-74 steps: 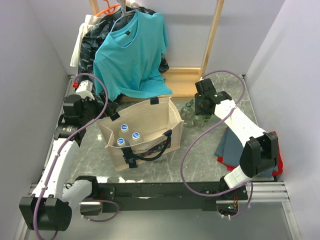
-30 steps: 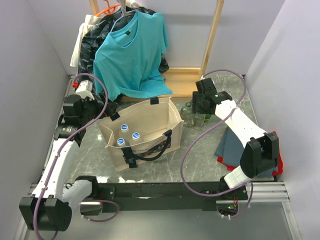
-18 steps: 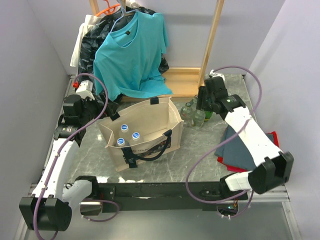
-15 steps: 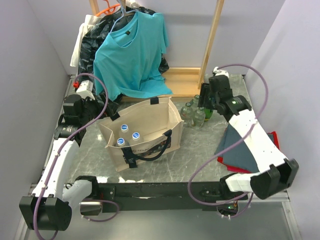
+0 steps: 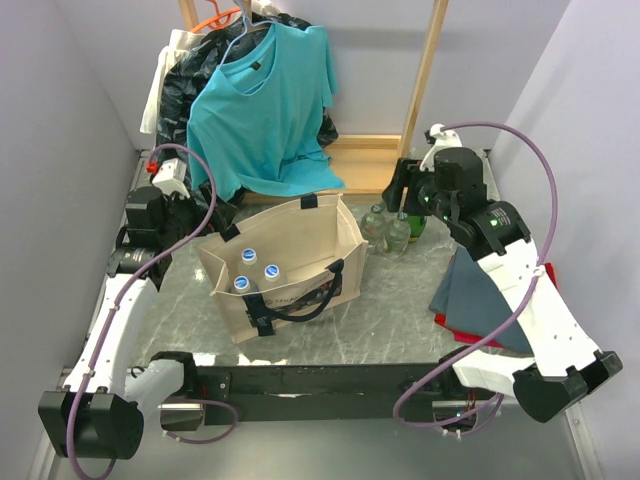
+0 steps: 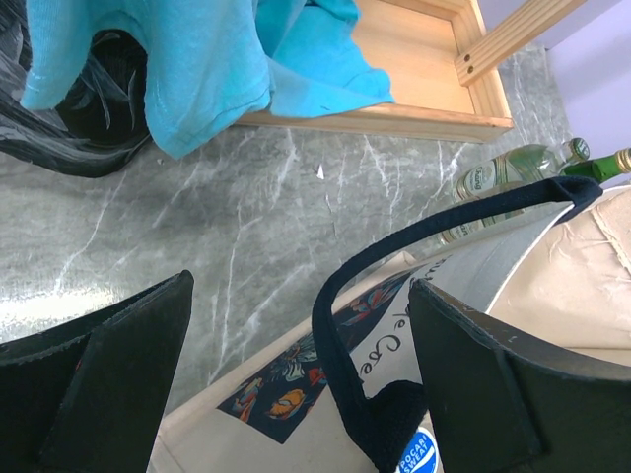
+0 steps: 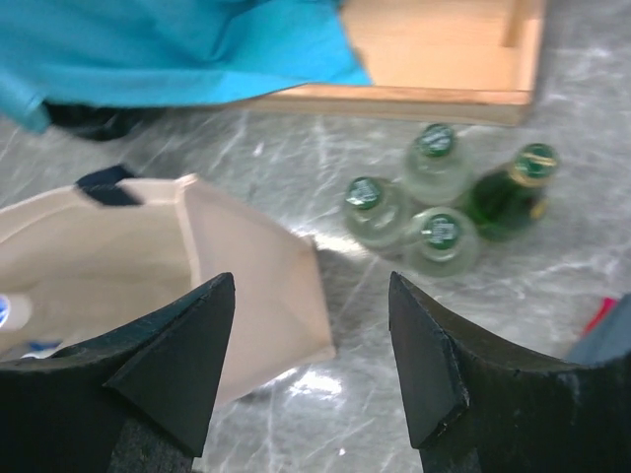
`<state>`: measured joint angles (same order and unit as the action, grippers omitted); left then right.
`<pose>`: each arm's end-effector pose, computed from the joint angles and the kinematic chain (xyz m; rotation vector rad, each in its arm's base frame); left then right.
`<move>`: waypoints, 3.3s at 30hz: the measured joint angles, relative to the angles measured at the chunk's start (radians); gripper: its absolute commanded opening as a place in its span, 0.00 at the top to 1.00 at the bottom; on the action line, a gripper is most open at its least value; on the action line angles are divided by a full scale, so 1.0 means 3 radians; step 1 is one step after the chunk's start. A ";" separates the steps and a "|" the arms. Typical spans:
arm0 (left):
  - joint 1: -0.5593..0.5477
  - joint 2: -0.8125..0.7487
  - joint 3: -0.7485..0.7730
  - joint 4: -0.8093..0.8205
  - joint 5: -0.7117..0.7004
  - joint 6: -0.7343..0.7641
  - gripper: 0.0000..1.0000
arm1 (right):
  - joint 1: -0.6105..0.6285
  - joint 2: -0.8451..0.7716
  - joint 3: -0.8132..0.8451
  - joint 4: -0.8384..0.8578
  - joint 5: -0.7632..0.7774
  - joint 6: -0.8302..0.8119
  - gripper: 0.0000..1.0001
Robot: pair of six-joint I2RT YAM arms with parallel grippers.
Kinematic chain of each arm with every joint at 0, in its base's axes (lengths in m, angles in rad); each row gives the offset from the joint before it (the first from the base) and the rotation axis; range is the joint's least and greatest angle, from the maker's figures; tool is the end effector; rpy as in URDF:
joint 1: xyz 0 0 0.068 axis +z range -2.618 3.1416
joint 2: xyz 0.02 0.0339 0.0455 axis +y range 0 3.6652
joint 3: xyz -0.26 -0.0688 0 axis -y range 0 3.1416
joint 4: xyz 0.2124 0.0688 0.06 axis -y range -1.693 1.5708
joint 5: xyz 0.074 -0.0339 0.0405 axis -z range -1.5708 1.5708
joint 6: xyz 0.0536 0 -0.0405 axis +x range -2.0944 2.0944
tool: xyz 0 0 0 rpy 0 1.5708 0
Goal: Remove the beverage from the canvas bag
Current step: Place the drink at the center of the board, then take out the drink from the canvas bag.
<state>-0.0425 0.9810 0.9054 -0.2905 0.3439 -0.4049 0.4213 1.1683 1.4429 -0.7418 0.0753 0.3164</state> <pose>0.2070 -0.0269 0.3288 -0.1225 1.9624 -0.6284 0.2025 0.0863 0.4107 -0.0602 2.0575 0.3844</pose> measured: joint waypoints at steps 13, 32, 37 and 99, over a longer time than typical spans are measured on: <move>0.0000 -0.0001 0.0000 -0.0022 0.0000 -0.0001 0.04 | 0.0868 0.0333 0.0516 -0.0122 0.0231 -0.0079 0.28; 0.0000 -0.0084 0.0000 -0.0020 -0.0003 -0.0006 0.04 | 0.1787 0.1240 0.1094 -0.0350 0.0281 -0.0165 0.27; 0.0000 -0.0125 0.0000 -0.0020 -0.0003 -0.0008 0.04 | 0.1919 0.1537 0.1283 -0.0415 0.0295 -0.0178 0.27; 0.0000 -0.0334 -0.0069 -0.0272 -0.0815 -0.0097 0.04 | 0.2246 0.3038 0.2533 -0.0710 -0.0144 -0.0418 0.23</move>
<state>-0.0425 0.8806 0.8848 -0.3721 0.0994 -0.4339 1.0950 2.0796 2.2028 -0.9546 0.0322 0.1909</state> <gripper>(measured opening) 0.965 0.765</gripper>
